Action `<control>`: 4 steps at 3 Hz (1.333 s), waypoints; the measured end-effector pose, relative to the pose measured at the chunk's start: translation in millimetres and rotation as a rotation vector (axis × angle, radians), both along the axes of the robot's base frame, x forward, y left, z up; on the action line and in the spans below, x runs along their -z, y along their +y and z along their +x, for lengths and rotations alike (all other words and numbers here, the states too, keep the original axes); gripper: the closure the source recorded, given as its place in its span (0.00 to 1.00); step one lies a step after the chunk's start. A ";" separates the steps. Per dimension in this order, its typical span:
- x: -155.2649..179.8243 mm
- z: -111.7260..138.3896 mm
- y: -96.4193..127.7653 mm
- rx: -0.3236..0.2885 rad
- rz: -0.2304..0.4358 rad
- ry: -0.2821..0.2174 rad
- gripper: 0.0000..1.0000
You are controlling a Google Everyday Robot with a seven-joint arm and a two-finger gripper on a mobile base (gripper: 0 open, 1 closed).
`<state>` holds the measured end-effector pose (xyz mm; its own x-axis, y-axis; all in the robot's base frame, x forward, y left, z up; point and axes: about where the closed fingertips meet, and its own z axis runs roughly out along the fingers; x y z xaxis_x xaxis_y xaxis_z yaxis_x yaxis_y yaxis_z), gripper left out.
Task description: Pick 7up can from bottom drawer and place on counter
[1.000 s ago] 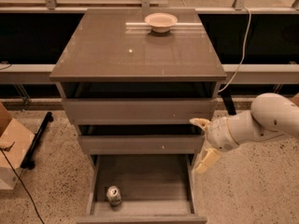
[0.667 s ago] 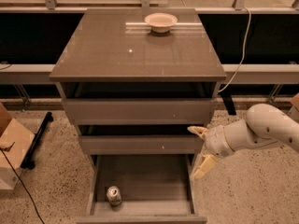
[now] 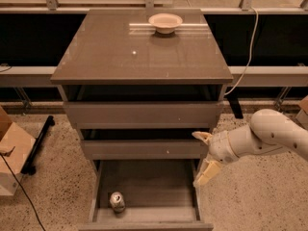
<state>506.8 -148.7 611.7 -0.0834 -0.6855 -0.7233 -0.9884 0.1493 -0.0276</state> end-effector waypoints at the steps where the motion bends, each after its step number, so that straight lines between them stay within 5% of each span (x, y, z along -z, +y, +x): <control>1: 30.6 1.6 15.2 0.000 0.018 -0.002 0.00; 3: 105.5 6.5 52.2 0.003 0.087 0.002 0.00; 4: 105.6 6.5 52.3 0.004 0.087 0.002 0.00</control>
Offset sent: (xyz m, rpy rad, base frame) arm 0.0100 0.0574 -0.1161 0.0854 -0.0083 0.0003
